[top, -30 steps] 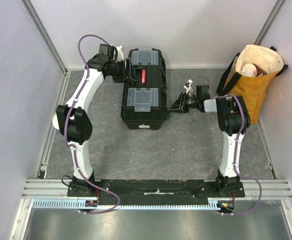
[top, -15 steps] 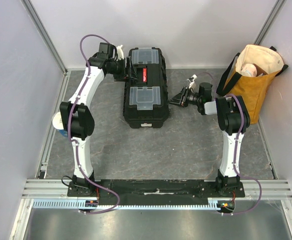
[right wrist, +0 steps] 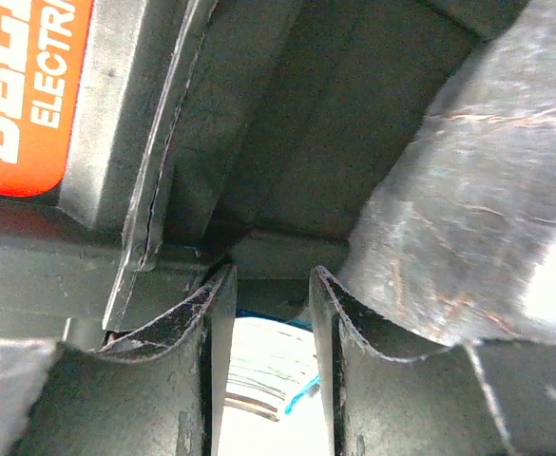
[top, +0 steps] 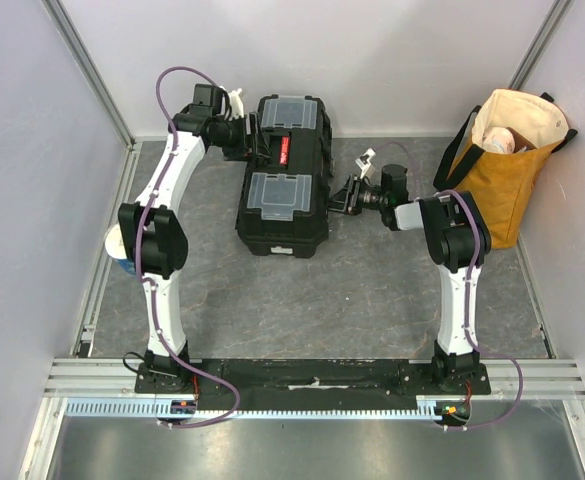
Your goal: Pack the tool kit
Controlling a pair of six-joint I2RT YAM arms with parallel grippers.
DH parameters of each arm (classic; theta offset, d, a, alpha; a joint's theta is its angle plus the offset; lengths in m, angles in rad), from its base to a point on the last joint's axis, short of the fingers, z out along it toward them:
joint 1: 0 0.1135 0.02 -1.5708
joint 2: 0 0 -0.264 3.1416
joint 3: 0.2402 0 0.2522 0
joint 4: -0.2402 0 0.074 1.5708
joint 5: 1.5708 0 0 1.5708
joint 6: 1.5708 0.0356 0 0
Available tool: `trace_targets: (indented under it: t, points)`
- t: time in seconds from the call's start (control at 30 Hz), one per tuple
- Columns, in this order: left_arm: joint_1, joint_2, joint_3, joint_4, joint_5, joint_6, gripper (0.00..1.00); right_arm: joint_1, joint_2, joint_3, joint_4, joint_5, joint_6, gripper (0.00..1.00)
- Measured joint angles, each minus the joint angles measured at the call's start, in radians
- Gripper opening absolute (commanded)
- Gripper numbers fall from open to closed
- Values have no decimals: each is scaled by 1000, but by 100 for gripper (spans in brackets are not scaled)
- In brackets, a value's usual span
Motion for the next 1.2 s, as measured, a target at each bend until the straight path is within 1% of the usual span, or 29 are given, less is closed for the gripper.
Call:
trace_targets:
  t: [0.17, 0.3, 0.4, 0.57, 0.7, 0.87, 1.07, 1.2]
  points:
    - [27, 0, 0, 1, -4, 31, 72, 65, -2, 0, -26, 4, -34, 46]
    - [39, 0, 0, 1, -5, 45, 72, 109, -18, 0, -105, 30, -81, 47]
    - [38, 0, 0, 1, -8, 50, 72, 111, -26, 3, -159, 62, -100, 47]
    - [37, -1, -2, 3, -13, 54, 72, 103, -16, 45, -252, 95, -113, 40]
    - [32, -5, -7, 5, -33, 54, 72, 102, 13, 96, -269, 93, -122, 36]
    - [20, -35, -20, 5, -80, 53, 72, 108, 65, 146, -341, 32, -191, 33]
    - [4, -119, -42, 26, -164, 53, 72, 102, 88, 215, -491, -68, -334, 34]
    - [-6, -196, -69, 52, -209, 53, 72, 93, 103, 233, -545, -144, -406, 36]
